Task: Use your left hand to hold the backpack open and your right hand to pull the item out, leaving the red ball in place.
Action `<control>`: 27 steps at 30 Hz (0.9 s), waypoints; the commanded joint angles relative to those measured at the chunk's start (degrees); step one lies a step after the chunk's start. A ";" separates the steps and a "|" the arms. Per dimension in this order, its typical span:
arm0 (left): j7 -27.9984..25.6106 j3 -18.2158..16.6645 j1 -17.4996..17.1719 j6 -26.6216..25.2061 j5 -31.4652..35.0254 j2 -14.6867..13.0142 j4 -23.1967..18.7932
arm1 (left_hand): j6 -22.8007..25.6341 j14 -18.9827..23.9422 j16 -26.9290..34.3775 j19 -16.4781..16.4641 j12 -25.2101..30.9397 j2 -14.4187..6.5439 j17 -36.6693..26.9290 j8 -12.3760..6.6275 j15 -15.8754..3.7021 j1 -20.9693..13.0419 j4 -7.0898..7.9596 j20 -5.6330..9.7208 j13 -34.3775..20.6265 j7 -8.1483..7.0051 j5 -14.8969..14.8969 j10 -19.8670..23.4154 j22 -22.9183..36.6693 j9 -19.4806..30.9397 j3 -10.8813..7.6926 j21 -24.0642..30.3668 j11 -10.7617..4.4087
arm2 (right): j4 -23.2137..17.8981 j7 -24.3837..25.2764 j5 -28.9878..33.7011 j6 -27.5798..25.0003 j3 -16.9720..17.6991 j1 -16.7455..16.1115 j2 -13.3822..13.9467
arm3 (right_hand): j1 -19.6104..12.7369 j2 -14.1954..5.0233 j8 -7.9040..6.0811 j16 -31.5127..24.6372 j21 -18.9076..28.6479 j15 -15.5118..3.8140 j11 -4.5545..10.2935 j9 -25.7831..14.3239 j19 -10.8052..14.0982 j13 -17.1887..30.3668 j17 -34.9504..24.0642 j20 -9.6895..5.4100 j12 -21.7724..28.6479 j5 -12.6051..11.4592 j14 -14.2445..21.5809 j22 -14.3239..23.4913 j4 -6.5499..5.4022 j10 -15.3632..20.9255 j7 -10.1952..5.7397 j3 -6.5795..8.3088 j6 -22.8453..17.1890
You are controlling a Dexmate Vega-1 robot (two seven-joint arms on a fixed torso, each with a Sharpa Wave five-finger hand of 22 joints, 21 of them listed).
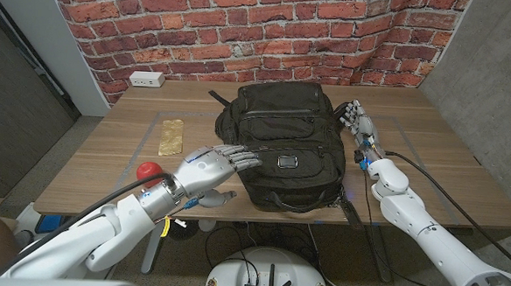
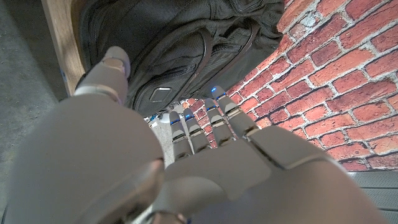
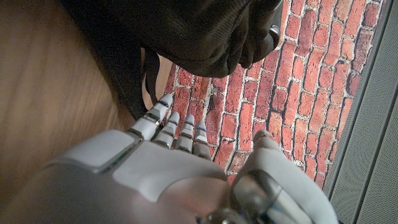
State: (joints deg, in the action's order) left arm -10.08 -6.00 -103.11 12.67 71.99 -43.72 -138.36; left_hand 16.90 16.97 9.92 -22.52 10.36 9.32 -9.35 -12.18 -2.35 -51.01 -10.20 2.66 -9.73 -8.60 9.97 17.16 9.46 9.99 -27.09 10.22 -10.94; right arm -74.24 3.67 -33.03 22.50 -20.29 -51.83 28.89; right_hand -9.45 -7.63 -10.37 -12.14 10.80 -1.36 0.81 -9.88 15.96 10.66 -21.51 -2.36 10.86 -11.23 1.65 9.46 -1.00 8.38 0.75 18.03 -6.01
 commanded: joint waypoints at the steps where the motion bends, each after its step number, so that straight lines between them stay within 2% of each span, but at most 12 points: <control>1: -4.20 5.82 1.05 -8.09 4.27 -2.42 1.49 | 0.82 0.77 0.23 -0.62 0.47 0.07 -0.11 -0.22 -9.72 -0.92 0.07 9.38 -0.27 0.06 0.19 0.68 0.17 0.19 0.50 0.54 -0.29 | 1.67 -0.71 -0.41 1.11 -0.06 0.54 -0.80 | 0.04 -1.23 -0.26 -0.46 -0.05 -0.14 -0.06 -0.17 0.42 0.14 -0.20 -0.10 0.16 0.05 0.25 0.12 0.09 0.22 -0.12 0.49 0.16; 9: -8.03 10.27 2.10 -12.84 5.63 -4.52 3.33 | 1.77 1.27 0.28 -1.09 0.55 -0.37 -0.11 -0.48 -9.82 -1.89 0.10 9.45 -0.27 0.05 0.16 1.26 0.19 0.20 0.92 0.65 -0.04 | 2.23 -1.26 -0.64 1.80 0.11 0.64 -0.83 | 0.13 -1.22 -0.26 -0.53 -0.03 -0.16 -0.07 -0.17 0.47 0.14 -0.18 -0.13 0.16 0.06 0.30 0.12 0.10 0.22 -0.11 0.52 0.17; 27: -13.68 21.14 8.24 -21.33 5.13 -8.48 7.22 | 3.68 2.55 0.41 -2.12 0.73 -1.37 -0.15 -0.86 -9.88 -3.54 0.35 9.42 -0.28 0.11 0.11 2.85 0.14 0.23 1.73 0.75 0.18 | 1.72 -1.64 -1.13 2.53 0.70 -0.30 -0.29 | 0.31 -1.19 -0.30 -0.60 -0.02 -0.20 -0.06 -0.17 0.49 0.14 -0.13 -0.12 0.19 0.08 0.25 0.12 0.16 0.29 -0.07 0.62 0.11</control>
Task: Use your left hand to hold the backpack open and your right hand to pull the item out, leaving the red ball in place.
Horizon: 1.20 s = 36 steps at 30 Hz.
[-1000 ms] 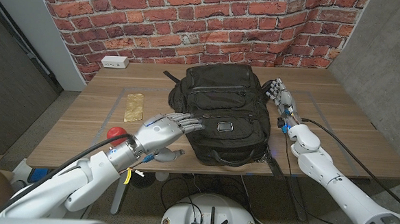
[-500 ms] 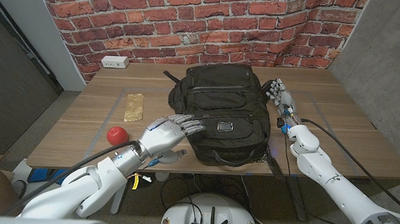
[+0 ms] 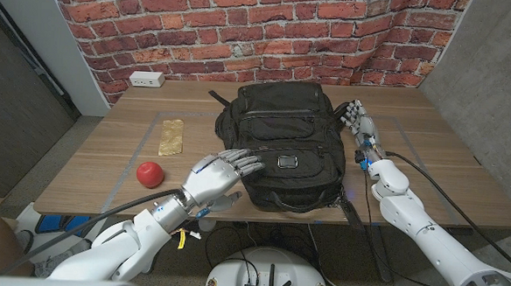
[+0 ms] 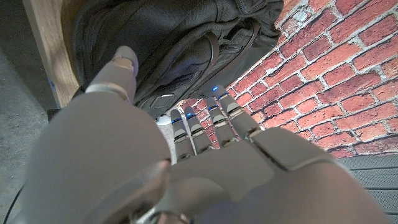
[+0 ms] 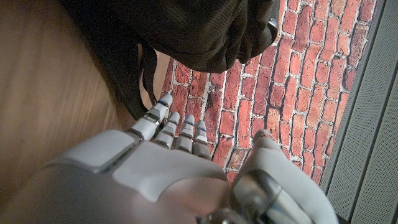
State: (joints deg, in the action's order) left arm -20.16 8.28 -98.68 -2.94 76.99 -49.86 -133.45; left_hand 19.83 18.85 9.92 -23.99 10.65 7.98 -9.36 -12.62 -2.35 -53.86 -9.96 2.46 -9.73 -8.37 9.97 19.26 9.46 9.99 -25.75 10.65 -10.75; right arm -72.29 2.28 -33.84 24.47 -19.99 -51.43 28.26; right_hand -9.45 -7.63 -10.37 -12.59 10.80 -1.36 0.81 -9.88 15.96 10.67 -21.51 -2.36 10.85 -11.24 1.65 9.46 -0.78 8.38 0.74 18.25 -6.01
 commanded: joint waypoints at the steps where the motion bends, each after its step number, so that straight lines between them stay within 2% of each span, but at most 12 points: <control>1: -3.83 7.42 4.16 -6.22 0.19 -2.43 2.47 | 0.81 0.72 0.40 -0.70 0.45 -0.08 -0.14 -0.42 -9.90 -0.77 0.13 9.63 -0.28 -0.20 0.12 0.85 0.14 0.23 0.44 0.32 -0.14 | -0.29 -0.17 -0.32 0.56 0.43 -0.77 0.36 | 0.32 -1.20 -0.30 -0.17 -0.02 -0.15 -0.05 -0.17 0.51 0.13 -0.12 -0.11 0.19 0.08 0.29 0.12 -0.06 0.28 -0.06 0.40 0.11; 15: -5.96 14.08 8.88 -10.57 -0.95 -3.74 4.62 | 2.93 1.80 0.47 -1.73 0.61 -1.02 -0.19 -0.78 -9.94 -1.98 0.31 9.60 -0.29 -0.33 0.30 2.61 0.20 0.26 1.20 0.47 -0.40 | -0.31 -0.61 -0.75 0.41 0.55 -1.23 0.58 | 0.39 -1.21 -0.29 -0.22 -0.03 -0.17 -0.10 -0.17 0.50 0.13 -0.05 -0.08 0.19 0.08 0.29 0.12 0.03 0.28 -0.06 0.54 0.13; 29: -7.94 17.85 12.67 -13.64 -2.80 -4.08 6.64 | 6.29 4.23 0.66 -3.85 0.85 -2.28 -0.29 -1.08 -10.16 -3.58 0.51 9.59 -0.29 -0.90 0.52 6.15 0.31 0.30 2.68 0.79 -0.85 | 0.13 -0.82 -0.76 0.21 0.31 -0.66 0.25 | 0.47 -1.23 -0.29 -0.27 -0.02 -0.14 -0.03 -0.17 0.53 0.12 -0.01 -0.13 0.21 0.09 0.28 0.12 0.08 0.31 -0.08 0.63 0.17; 36: -9.05 19.20 14.55 -14.07 -3.55 -4.29 7.14 | 9.96 6.68 0.89 -5.55 0.93 -3.33 -0.38 -1.54 -10.31 -4.42 0.66 9.52 -0.29 -1.08 0.69 9.00 0.37 0.32 3.85 1.03 -1.00 | 0.59 -1.04 -0.84 0.37 0.26 -0.47 0.08 | 0.49 -1.24 -0.30 -0.30 -0.02 -0.14 -0.06 -0.17 0.54 0.12 0.02 -0.13 0.20 0.09 0.30 0.12 0.12 0.28 -0.08 0.68 0.13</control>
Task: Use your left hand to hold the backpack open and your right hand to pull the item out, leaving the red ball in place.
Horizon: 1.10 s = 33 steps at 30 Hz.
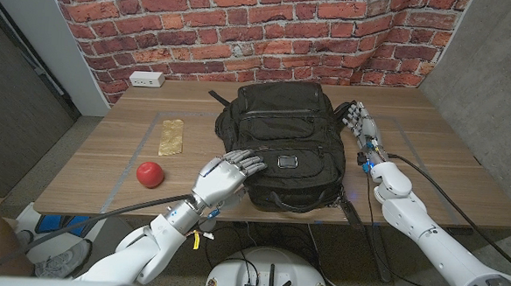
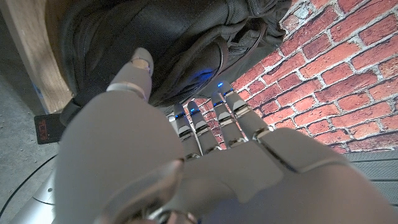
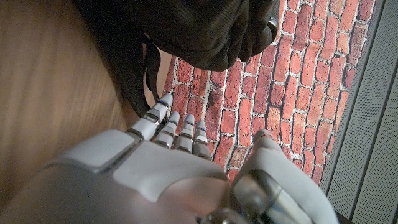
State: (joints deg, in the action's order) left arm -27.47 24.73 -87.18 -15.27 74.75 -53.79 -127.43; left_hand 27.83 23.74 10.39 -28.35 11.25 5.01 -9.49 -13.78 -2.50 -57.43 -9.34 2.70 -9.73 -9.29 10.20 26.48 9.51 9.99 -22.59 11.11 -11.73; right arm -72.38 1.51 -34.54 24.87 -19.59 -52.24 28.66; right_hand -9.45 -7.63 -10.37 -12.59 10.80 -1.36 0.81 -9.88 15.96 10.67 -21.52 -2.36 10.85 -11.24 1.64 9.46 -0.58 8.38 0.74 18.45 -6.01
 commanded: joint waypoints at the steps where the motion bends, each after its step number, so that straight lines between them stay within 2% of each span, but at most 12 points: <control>1: -1.90 2.84 3.20 -1.75 -1.58 -0.44 1.08 | 2.52 2.53 0.50 -1.52 0.36 -0.60 -0.28 -0.32 -10.22 -1.06 0.05 9.31 -0.30 -0.05 0.52 2.55 0.33 0.32 0.96 0.59 0.02 | 0.70 -0.28 -0.15 -0.03 -0.13 0.34 -0.33 | 0.49 -1.25 -0.29 -0.30 -0.01 -0.18 -0.06 -0.17 0.55 0.12 0.03 -0.14 0.20 0.09 0.29 0.12 -0.08 0.29 -0.11 0.49 0.15; 7: -2.61 2.98 3.54 -2.34 -2.64 -0.94 0.63 | 7.63 6.39 0.69 -3.44 0.43 -1.67 -0.37 -0.59 -10.42 -1.88 0.14 9.36 -0.30 0.18 0.64 7.03 0.44 0.33 2.61 0.79 0.01 | 0.63 -0.17 -0.20 0.21 -0.01 0.15 -0.36 | 0.52 -1.25 -0.30 -0.34 -0.01 -0.16 -0.07 -0.17 0.57 0.12 0.05 -0.16 0.19 0.09 0.33 0.12 -0.04 0.27 -0.07 0.54 0.15; 11: -2.90 2.89 3.59 -2.60 -3.40 -1.29 0.26 | 10.50 8.91 0.85 -4.91 0.42 -2.48 -0.47 -0.64 -10.60 -2.14 0.26 9.27 -0.31 -0.36 0.66 9.72 0.53 0.35 3.42 1.06 0.09 | 0.41 0.05 -0.19 0.13 0.05 -0.02 -0.29 | 0.54 -1.24 -0.30 -0.36 0.00 -0.13 -0.06 -0.18 0.59 0.12 0.06 -0.14 0.20 0.10 0.36 0.12 -0.02 0.28 -0.04 0.56 0.15; 17: -3.25 2.58 3.80 -2.51 -4.49 -1.91 -0.24 | 16.23 13.81 0.88 -7.97 0.43 -3.94 -0.49 -0.71 -10.87 -2.33 0.30 9.25 -0.38 0.00 0.60 14.99 0.72 0.41 4.53 1.65 0.05 | 0.25 0.15 -0.20 -0.04 0.03 -0.06 -0.28 | 0.57 -1.25 -0.29 -0.37 0.00 -0.29 -0.10 -0.18 0.60 0.12 0.07 -0.12 0.20 0.10 0.33 0.12 -0.01 0.29 -0.05 0.60 0.18; 23: -3.90 2.05 4.26 -1.81 -5.84 -2.49 -0.46 | 22.25 19.54 0.42 -11.08 0.51 -5.89 -0.30 -0.37 -10.96 -1.37 0.40 9.18 -0.46 -0.26 0.52 21.73 0.85 0.42 4.23 2.15 0.11 | -0.35 0.50 -0.19 -0.48 0.04 -0.32 -0.14 | 0.59 -1.27 -0.29 -0.40 -0.01 -0.20 -0.08 -0.18 0.60 0.12 0.09 -0.11 0.20 0.10 0.36 0.12 0.02 0.28 -0.03 0.65 0.18; 28: -3.94 1.63 4.32 -1.99 -6.33 -2.63 -0.76 | 27.10 24.97 0.55 -13.55 0.38 -7.14 -0.37 -0.17 -11.06 -0.34 0.22 9.10 -0.52 0.72 0.41 26.40 0.97 0.39 3.48 2.64 -0.01 | -0.90 1.03 -0.09 -0.69 0.09 -0.67 -0.09 | 0.61 -1.27 -0.30 -0.42 0.00 -0.19 -0.07 -0.18 0.61 0.12 0.10 -0.11 0.20 0.10 0.37 0.12 0.03 0.27 -0.02 0.67 0.16; 33: -4.18 1.12 4.28 -2.24 -6.92 -2.57 -1.04 | 32.94 31.15 0.67 -15.68 0.59 -8.19 -0.57 -0.06 -11.17 0.18 -0.08 9.04 -0.72 0.29 0.34 33.56 1.03 0.36 2.25 2.82 -0.04 | -1.33 1.47 -0.08 -0.82 0.08 -0.99 -0.21 | 0.63 -1.26 -0.31 -0.45 -0.01 -0.19 -0.07 -0.18 0.61 0.12 0.11 -0.10 0.20 0.10 0.41 0.12 0.05 0.27 -0.05 0.70 0.14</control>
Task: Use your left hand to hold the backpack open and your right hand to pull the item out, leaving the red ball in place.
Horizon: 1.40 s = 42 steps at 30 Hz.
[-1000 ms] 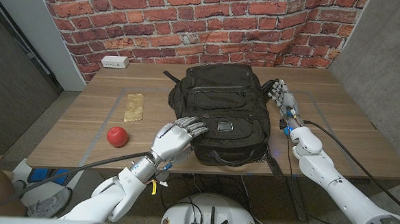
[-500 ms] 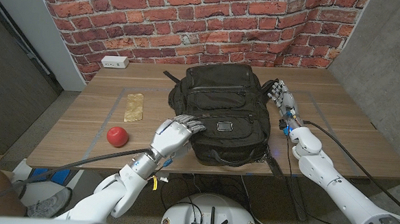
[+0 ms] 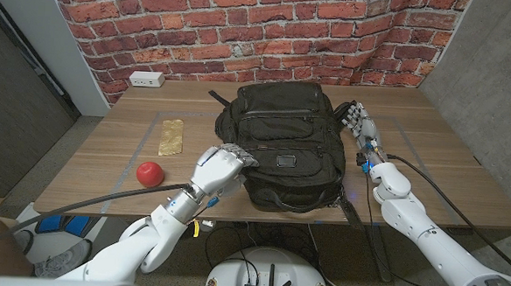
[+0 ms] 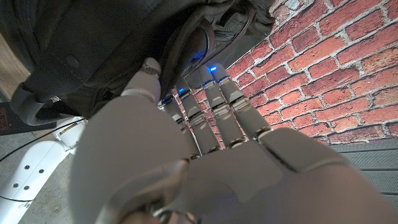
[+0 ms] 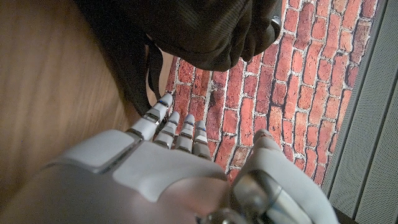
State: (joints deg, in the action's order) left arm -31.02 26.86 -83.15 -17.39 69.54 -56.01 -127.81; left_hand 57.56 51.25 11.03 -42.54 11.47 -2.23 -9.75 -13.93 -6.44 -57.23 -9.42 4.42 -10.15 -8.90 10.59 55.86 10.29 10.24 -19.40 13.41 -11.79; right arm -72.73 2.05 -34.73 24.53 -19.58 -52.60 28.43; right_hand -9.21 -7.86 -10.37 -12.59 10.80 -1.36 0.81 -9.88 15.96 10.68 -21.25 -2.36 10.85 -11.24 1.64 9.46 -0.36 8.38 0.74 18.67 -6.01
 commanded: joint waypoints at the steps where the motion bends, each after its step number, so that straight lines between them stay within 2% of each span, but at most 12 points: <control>1: -0.74 -1.12 0.33 -0.07 -1.81 -0.37 -0.66 | 4.11 4.17 0.04 -1.66 0.33 -0.99 -0.31 -0.11 -7.26 0.00 -0.03 7.29 -0.30 0.06 -0.06 4.68 0.26 0.13 -1.03 0.54 0.00 | -1.04 0.99 0.11 -0.51 0.07 -0.68 0.00 | 0.39 -1.02 -0.31 -0.45 -0.01 -0.18 -0.11 -0.18 0.60 0.12 -0.16 -0.11 0.21 0.11 0.42 0.12 -0.16 0.30 -0.06 0.48 0.14; 8: -1.09 -1.60 1.67 0.34 -3.48 0.73 -0.42 | 8.52 10.05 0.52 -3.45 0.50 -1.64 -0.53 -0.73 -7.30 0.68 -0.05 7.21 -0.47 0.56 -0.13 10.36 0.32 0.29 -2.00 0.74 0.10 | -1.60 1.24 0.17 -0.80 0.10 -0.89 0.16 | 0.41 -1.03 -0.30 -0.45 -0.01 -0.21 -0.09 -0.18 0.60 0.12 -0.16 -0.11 0.22 0.11 0.39 0.12 -0.15 0.33 -0.09 0.51 0.17; 16: 1.09 -1.86 4.24 1.73 -6.16 1.69 -0.43 | 9.40 11.71 0.54 -4.22 0.53 -1.66 -0.56 -0.87 -7.31 0.92 -0.11 7.23 -0.54 0.51 -0.15 12.12 0.37 0.36 -2.29 0.90 0.16 | -2.97 0.28 -0.16 -2.22 0.25 -0.96 1.62 | 0.43 -1.03 -0.30 -0.47 -0.01 -0.17 -0.09 -0.18 0.61 0.12 -0.14 -0.10 0.23 0.11 0.41 0.12 -0.12 0.34 -0.01 0.55 0.17; 30: 4.85 -1.19 9.40 4.36 -10.27 4.02 0.94 | 9.88 12.90 0.46 -4.46 0.43 -1.65 -0.57 -0.91 -7.30 1.08 -0.15 7.29 -0.60 0.87 -0.13 13.32 0.37 0.43 -2.58 0.82 0.11 | -3.27 0.12 -0.30 -2.66 0.73 -0.56 2.31 | 0.41 -1.05 -0.32 -0.50 -0.01 -0.16 -0.08 -0.18 0.62 0.12 -0.11 -0.11 0.22 0.11 0.40 0.12 -0.04 0.31 0.00 0.64 0.14; 42: 4.59 -1.84 15.11 10.30 -18.46 5.56 5.31 | 10.60 14.52 0.59 -4.67 0.63 -1.83 -0.64 -1.16 -7.29 1.36 -0.07 7.29 -0.70 1.11 -0.14 15.18 0.35 0.58 -2.89 0.71 0.18 | -8.20 4.57 0.71 -3.98 1.31 -3.45 2.69 | 0.38 -1.06 -0.31 -0.52 -0.02 -0.18 -0.08 -0.18 0.61 0.12 -0.07 -0.11 0.22 0.12 0.40 0.12 0.06 0.32 0.01 0.74 0.17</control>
State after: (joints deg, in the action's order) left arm -26.94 25.41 -73.29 -11.55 57.68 -52.19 -126.07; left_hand 65.95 65.12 11.25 -46.72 11.68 -3.38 -10.28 -14.65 -12.59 -56.00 -9.56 5.53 -10.53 -9.32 10.08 70.19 10.55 10.37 -22.08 13.99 -11.62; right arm -77.58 3.22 -34.88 21.77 -18.72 -54.16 30.70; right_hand -9.21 -7.86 -10.37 -12.59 10.80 -1.36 0.81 -9.88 15.96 10.68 -21.26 -2.36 10.85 -11.25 1.65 9.46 -0.36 8.38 0.75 19.13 -6.01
